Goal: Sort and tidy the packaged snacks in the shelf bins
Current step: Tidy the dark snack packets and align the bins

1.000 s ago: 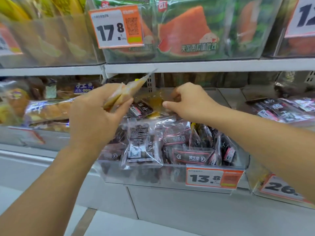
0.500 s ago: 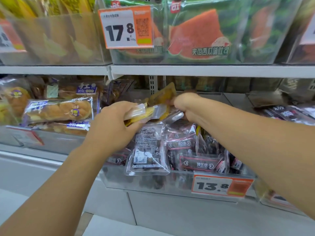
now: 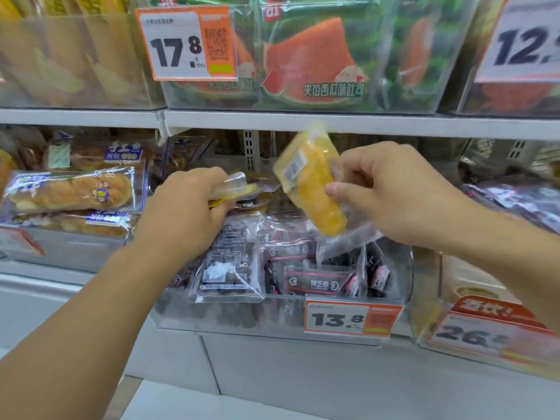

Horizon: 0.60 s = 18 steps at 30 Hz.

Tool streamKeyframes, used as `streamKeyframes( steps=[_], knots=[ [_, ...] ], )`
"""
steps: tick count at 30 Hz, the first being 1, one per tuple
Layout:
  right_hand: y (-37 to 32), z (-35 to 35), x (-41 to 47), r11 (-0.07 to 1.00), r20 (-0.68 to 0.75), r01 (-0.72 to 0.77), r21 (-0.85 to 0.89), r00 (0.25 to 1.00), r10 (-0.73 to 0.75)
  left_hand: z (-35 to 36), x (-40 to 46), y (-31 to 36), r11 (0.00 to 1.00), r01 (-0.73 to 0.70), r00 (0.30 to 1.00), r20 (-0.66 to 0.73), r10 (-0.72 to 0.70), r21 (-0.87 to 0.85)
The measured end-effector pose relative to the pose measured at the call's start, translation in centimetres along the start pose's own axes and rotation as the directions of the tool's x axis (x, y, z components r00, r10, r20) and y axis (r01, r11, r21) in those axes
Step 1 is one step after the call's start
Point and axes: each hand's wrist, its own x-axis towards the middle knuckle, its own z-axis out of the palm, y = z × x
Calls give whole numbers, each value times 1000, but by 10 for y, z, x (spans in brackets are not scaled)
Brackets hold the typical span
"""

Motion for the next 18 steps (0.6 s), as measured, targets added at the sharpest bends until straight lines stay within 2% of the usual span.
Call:
streamKeyframes(
  steps=[2,4,8,10,13,15,18],
  knots=[
    [6,-7,-6,945,-58,182,-272,977,-205,-1,1,4,1000,-14,999,-44,14,4],
    [16,-14,-11,820,-102,301,-486,913,-396,-5,4,10,999,-48,993,-111,47,-9],
    [41,-35,-23,723,-188,399,-564,791,-583,-18,9,26,982,-177,942,-301,151,-62],
    [48,-43,-29,672,-209,422,-608,732,-648,-19,8,36,971,-206,941,-298,162,-122],
    [52,-46,-34,578,-154,482,-659,665,-730,-12,9,54,938,-272,953,-197,232,-215],
    [57,-47,-37,557,-161,502,-662,631,-759,-4,14,67,967,-225,974,-56,220,-123],
    [64,-49,-38,546,-159,519,-658,613,-774,11,19,80,996,-82,968,242,70,42]
  ],
)
